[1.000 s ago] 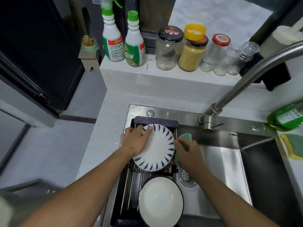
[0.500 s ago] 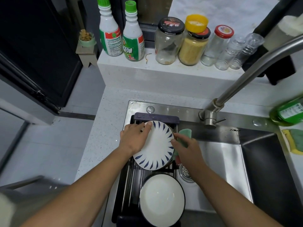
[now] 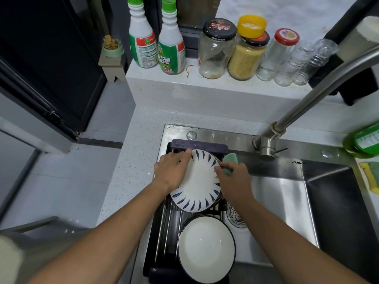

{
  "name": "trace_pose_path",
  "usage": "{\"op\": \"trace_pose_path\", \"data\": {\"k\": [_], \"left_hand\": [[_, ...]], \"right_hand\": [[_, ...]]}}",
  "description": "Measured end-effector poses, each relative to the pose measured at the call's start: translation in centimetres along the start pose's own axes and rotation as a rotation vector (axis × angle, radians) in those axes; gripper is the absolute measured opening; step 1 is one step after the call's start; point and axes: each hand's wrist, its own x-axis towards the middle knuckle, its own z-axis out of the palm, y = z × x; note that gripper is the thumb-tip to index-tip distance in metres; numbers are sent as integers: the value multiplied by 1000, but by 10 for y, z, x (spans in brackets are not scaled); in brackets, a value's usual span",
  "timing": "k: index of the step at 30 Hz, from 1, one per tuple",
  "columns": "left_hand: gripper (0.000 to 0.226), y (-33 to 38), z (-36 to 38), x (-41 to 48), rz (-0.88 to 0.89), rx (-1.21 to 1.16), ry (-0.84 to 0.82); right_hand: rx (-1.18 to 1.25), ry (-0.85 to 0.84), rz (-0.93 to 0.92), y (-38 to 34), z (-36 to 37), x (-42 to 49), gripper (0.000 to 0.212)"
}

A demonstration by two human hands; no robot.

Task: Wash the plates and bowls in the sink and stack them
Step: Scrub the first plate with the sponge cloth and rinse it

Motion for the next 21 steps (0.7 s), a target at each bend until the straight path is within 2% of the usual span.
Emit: {"op": "trace_pose_path", "data": {"k": [4, 7, 12, 16, 21], "left_hand": [[50, 1, 0, -1, 35, -77, 16], [52, -5, 0, 1, 58, -223, 31], [48, 3, -9, -2, 34, -424, 44], [55, 2, -16, -3, -105, -531, -23], [50, 14, -31, -13, -124, -657, -148]], "right_hand": [[-54, 60, -13, -2, 1, -1, 17], [-40, 86, -14, -2, -2, 2, 19], [-19, 62, -12, 0, -13, 11, 16], [99, 85, 34, -9, -30, 5, 14], [263, 137, 109, -18, -54, -1, 14]]}}
